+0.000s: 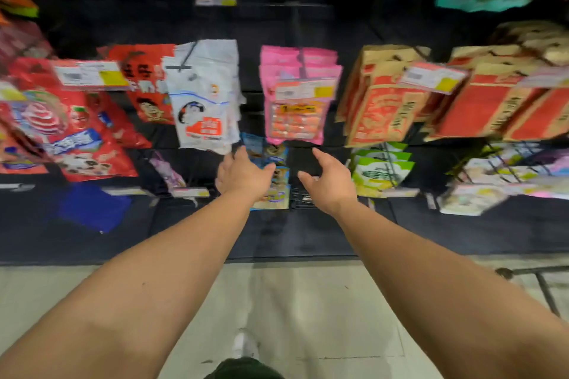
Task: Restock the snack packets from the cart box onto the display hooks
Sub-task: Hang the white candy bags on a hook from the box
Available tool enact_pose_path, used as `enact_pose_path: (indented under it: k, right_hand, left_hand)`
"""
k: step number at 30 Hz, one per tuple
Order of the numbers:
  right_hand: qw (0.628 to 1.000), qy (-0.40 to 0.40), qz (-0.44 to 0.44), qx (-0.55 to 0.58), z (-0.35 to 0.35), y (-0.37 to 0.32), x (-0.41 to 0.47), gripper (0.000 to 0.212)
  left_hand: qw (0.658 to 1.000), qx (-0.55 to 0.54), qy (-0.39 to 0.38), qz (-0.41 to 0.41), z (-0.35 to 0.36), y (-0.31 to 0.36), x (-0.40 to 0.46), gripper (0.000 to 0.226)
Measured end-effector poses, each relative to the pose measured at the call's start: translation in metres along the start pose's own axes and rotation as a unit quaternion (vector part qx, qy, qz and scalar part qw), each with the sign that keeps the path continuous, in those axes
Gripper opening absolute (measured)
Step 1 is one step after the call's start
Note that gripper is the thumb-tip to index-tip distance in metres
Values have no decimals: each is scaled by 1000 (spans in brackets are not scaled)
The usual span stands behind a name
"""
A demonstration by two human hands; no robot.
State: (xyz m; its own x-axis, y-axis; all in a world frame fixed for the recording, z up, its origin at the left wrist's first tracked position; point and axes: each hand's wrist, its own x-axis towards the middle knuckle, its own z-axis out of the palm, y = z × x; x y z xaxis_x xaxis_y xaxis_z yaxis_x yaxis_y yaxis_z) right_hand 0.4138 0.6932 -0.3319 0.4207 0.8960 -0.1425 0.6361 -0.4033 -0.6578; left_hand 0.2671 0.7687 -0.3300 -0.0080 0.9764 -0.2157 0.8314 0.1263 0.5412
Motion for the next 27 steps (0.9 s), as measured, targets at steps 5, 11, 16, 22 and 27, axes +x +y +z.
enact_pose_path:
  k: [5,11,16,22,27]
  right_hand:
    - [992,41,58,-105,-103,115,-58,65]
    - [968,129,167,-137,-246,256,-144,62]
    - [947,186,236,-112,-320,344,-198,64]
    - [915,219,330,-74,-373,440,-231,65]
    - [892,241,377,-66,-423,514,-217,64]
  left_hand:
    - [955,164,-112,220,83,103,-107,80]
    - [876,222,-159,397,182,239,-242,75]
    - [817,232,-178,497,246,326,-325,71]
    - [751,243,-239,565,336,406,-390,77]
    - [710,265,-270,594,415,478,-400,76]
